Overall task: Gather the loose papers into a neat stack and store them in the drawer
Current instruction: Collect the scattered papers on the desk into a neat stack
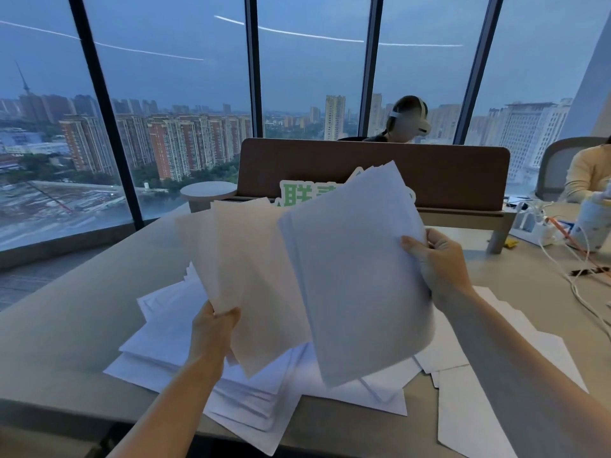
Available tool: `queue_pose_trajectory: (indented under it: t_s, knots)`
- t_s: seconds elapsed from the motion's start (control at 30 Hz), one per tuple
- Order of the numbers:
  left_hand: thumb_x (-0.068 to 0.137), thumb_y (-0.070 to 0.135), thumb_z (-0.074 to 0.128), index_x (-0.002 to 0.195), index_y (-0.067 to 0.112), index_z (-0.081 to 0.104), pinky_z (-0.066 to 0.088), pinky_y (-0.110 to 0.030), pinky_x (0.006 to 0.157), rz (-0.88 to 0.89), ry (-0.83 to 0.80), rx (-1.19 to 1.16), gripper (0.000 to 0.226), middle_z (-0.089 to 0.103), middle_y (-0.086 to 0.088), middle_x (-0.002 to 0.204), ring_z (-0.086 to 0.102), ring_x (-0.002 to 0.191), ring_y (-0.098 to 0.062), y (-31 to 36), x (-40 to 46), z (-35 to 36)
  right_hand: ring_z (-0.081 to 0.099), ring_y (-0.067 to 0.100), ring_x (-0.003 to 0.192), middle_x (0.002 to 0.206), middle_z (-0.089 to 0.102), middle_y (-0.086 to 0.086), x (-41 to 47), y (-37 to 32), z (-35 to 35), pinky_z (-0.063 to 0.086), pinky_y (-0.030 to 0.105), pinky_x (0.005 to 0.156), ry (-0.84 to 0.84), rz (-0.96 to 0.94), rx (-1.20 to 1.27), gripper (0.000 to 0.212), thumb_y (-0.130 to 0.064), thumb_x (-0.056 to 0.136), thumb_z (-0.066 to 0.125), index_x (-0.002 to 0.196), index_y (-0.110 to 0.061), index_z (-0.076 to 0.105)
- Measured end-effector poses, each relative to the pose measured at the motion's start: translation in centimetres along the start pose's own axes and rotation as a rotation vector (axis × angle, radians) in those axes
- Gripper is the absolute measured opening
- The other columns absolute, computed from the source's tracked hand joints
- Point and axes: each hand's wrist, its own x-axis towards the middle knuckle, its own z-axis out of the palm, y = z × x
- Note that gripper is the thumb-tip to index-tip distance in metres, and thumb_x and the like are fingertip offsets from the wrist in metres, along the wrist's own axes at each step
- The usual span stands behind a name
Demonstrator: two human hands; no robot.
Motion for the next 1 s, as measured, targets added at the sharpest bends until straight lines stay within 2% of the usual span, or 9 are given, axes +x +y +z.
queue_pose_trajectory:
  t_s: [0.17,0.37,0.53,0.6,0.67,0.73,0.8,0.93,1.0]
  knots:
    - [0.092,0.005,0.056,0.103,0.017,0.064,0.043,-0.029,0.05,-0.017,-0.134,-0.074,0.018,0.068,-0.012,0.096,0.061,0.081,-0.031,0.4,-0.9,1.1,0.064,0.029,0.084,0.104,0.072,0.016,-1.0,1.6,2.4,0.055,0.05,0.088,0.03,0.147,0.097,0.009,-0.022,0.088,0.07,0.083,-0.015,0.068]
    - [0.094,0.01,0.056,0.108,0.023,0.066,0.053,-0.045,0.078,-0.022,-0.234,-0.14,0.021,0.073,-0.011,0.103,0.067,0.092,-0.032,1.1,-2.4,2.3,0.065,0.027,0.081,0.099,0.071,0.009,-1.4,3.6,4.0,0.055,0.033,0.073,0.04,0.291,0.127,0.011,-0.018,0.091,0.066,0.1,-0.013,0.069]
    - [0.096,0.004,0.048,0.107,0.018,0.069,0.051,-0.032,0.055,-0.019,-0.297,-0.127,0.027,0.074,-0.019,0.092,0.065,0.068,-0.026,1.0,-3.0,2.8,0.062,0.032,0.079,0.099,0.067,0.013,-2.5,4.5,4.5,0.056,0.041,0.071,-0.063,0.398,0.071,0.02,-0.003,0.087,0.058,0.105,-0.012,0.061]
    - [0.097,0.0,0.042,0.112,0.019,0.067,0.057,-0.033,0.061,-0.034,-0.313,-0.137,0.035,0.074,-0.016,0.098,0.068,0.077,-0.025,1.0,-3.1,3.0,0.063,0.034,0.084,0.101,0.066,0.013,-2.7,4.8,4.6,0.057,0.049,0.077,-0.063,0.39,0.038,0.021,-0.005,0.086,0.061,0.105,-0.015,0.059]
    - [0.099,0.005,0.041,0.113,0.02,0.066,0.058,-0.033,0.066,-0.046,-0.334,-0.17,0.032,0.075,-0.011,0.099,0.07,0.082,-0.024,1.1,-3.3,3.1,0.062,0.03,0.085,0.098,0.064,0.008,-2.7,4.8,4.5,0.055,0.041,0.071,-0.024,0.346,-0.003,0.025,-0.006,0.088,0.062,0.11,-0.017,0.056]
    - [0.102,0.019,0.041,0.112,0.022,0.066,0.057,-0.032,0.071,-0.067,-0.355,-0.207,0.027,0.076,-0.006,0.1,0.072,0.087,-0.02,1.2,-3.4,3.2,0.063,0.025,0.083,0.098,0.065,0.006,-2.7,4.6,4.5,0.054,0.038,0.069,0.008,0.284,-0.009,0.028,-0.005,0.09,0.062,0.113,-0.018,0.056]
    - [0.102,0.035,0.038,0.114,0.024,0.064,0.056,-0.029,0.072,-0.08,-0.382,-0.191,0.031,0.076,-0.001,0.102,0.073,0.092,-0.017,1.2,-3.5,3.2,0.065,0.028,0.089,0.102,0.069,0.008,-2.8,4.7,4.6,0.057,0.044,0.08,0.006,0.238,-0.033,0.019,-0.007,0.09,0.061,0.105,-0.018,0.064]
    - [0.091,0.03,0.061,0.117,0.025,0.06,0.056,-0.036,0.082,-0.045,-0.419,-0.124,0.026,0.072,-0.005,0.111,0.069,0.101,-0.024,1.1,-3.3,3.9,0.065,0.026,0.091,0.1,0.07,0.0,-3.2,4.5,4.5,0.053,0.034,0.072,0.003,0.196,-0.023,0.011,-0.017,0.093,0.063,0.087,-0.026,0.064]
    - [0.079,0.02,0.074,0.117,0.02,0.06,0.056,-0.042,0.087,-0.037,-0.4,-0.078,0.041,0.071,-0.006,0.112,0.068,0.102,-0.026,0.8,-3.2,4.4,0.066,0.025,0.089,0.099,0.07,0.0,-3.2,4.2,4.3,0.055,0.032,0.07,0.01,0.163,-0.016,0.007,-0.02,0.092,0.065,0.088,-0.025,0.065]
